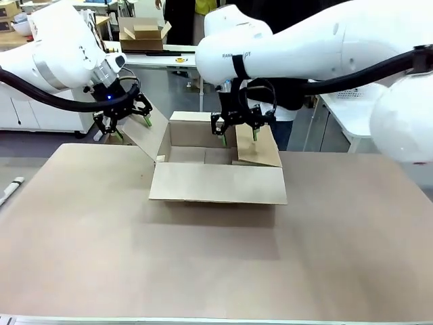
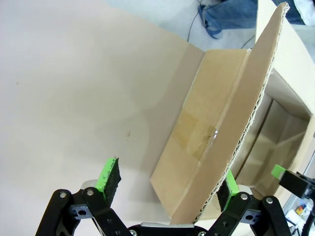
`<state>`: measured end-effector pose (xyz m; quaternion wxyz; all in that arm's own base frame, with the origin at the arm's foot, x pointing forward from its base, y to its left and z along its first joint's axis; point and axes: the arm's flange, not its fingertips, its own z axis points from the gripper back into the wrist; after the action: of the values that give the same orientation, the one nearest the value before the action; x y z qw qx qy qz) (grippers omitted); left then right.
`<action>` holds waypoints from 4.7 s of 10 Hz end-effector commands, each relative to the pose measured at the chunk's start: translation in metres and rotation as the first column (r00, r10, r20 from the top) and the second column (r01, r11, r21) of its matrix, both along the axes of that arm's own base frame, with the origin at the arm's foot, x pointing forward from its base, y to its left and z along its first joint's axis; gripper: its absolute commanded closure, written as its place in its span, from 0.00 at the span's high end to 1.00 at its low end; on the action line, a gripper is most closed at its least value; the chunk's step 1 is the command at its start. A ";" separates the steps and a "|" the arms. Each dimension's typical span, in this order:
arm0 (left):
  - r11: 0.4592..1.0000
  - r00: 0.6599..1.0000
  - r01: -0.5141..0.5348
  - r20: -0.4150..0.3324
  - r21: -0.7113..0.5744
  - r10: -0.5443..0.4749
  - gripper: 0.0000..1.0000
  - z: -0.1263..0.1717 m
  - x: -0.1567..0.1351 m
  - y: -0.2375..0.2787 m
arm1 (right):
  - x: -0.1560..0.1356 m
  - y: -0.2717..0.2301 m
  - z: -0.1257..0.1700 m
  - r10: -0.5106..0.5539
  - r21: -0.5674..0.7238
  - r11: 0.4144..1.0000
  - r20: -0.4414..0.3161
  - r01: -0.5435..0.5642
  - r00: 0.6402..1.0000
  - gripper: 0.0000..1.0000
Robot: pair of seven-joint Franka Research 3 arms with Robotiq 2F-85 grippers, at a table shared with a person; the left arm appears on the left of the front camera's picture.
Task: Pack the gift set into the box.
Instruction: Place both hands on the side flaps of the Package Box and spread them outward, then lift both hands away from the flaps of the Package Box.
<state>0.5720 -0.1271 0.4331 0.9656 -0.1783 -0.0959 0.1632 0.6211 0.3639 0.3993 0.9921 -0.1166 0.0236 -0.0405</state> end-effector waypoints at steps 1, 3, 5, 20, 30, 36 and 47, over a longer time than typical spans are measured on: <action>1.000 1.000 -0.011 -0.004 0.015 0.011 1.00 0.000 -0.001 -0.001 | 0.009 0.001 0.000 -0.094 -0.065 0.993 0.029 0.096 0.995 1.00; 1.000 1.000 -0.011 -0.004 0.015 0.011 1.00 0.000 -0.001 -0.001 | 0.001 -0.016 0.003 -0.151 -0.087 0.984 0.047 0.154 0.987 1.00; 1.000 1.000 -0.011 -0.004 0.015 0.011 1.00 0.000 -0.001 -0.001 | -0.014 -0.037 0.014 -0.211 -0.106 0.971 0.060 0.217 0.976 1.00; 1.000 1.000 -0.011 -0.004 0.015 0.011 1.00 0.000 -0.001 -0.001 | -0.112 -0.189 0.067 -0.389 0.193 0.914 0.170 0.357 0.905 1.00; 1.000 1.000 -0.011 -0.004 0.015 0.011 1.00 0.000 -0.001 -0.001 | -0.142 -0.259 0.043 -0.509 0.419 0.822 0.239 0.385 0.827 1.00; 1.000 1.000 -0.011 -0.004 0.015 0.011 1.00 0.000 -0.001 -0.001 | -0.142 -0.259 0.043 -0.509 0.419 0.822 0.239 0.385 0.827 1.00; 1.000 1.000 -0.011 -0.004 0.015 0.011 1.00 0.000 -0.001 -0.001 | -0.142 -0.259 0.043 -0.509 0.419 0.822 0.239 0.385 0.827 1.00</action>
<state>0.5718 -0.1283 0.4325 0.9658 -0.1782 -0.0952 0.1623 0.4755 0.1025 0.4400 0.9472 0.0890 -0.1149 -0.2859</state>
